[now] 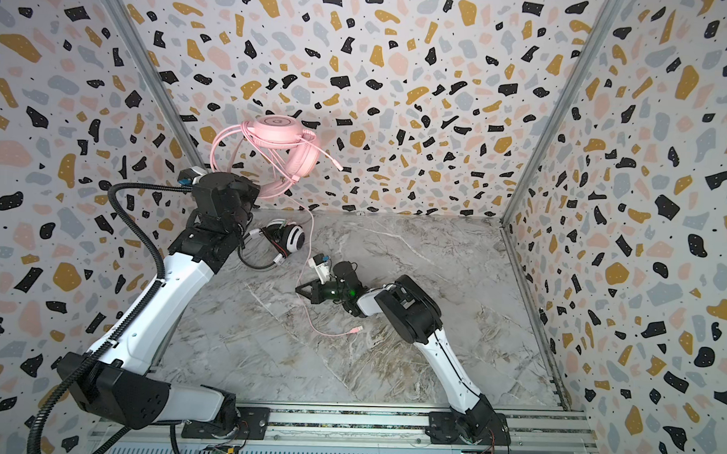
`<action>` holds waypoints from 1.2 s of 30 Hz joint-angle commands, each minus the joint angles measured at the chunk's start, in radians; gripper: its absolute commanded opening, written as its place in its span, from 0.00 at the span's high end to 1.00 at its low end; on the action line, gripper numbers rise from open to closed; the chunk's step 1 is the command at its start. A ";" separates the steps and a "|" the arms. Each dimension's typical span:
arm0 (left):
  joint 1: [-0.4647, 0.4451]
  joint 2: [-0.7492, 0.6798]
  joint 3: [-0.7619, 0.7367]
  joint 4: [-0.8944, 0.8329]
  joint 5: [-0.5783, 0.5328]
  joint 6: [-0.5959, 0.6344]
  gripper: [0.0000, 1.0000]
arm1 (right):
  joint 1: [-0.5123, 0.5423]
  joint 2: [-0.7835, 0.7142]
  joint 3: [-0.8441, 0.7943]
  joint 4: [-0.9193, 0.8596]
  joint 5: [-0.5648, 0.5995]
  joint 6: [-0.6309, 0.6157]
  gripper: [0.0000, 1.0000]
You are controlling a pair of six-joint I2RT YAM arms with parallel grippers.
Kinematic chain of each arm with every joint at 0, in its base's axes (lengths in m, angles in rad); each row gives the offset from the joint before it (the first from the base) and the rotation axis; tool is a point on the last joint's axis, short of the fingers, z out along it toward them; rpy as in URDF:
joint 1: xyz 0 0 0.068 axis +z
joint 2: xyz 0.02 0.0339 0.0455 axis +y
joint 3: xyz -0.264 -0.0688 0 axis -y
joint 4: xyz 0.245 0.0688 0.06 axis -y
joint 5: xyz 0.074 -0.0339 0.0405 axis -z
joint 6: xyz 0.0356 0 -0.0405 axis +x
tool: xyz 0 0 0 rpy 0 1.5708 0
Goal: Wrap the headphones
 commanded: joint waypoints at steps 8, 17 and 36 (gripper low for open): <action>0.011 -0.035 -0.076 0.162 -0.101 0.025 1.00 | 0.005 -0.444 -0.447 0.061 0.023 -0.055 1.00; 0.071 0.048 -0.063 0.175 -0.088 0.044 1.00 | -0.001 -0.906 -0.771 -0.222 0.147 -0.217 1.00; 0.123 0.100 -0.142 0.190 -0.100 0.091 1.00 | -0.228 -1.455 -0.707 -0.766 0.270 -0.427 1.00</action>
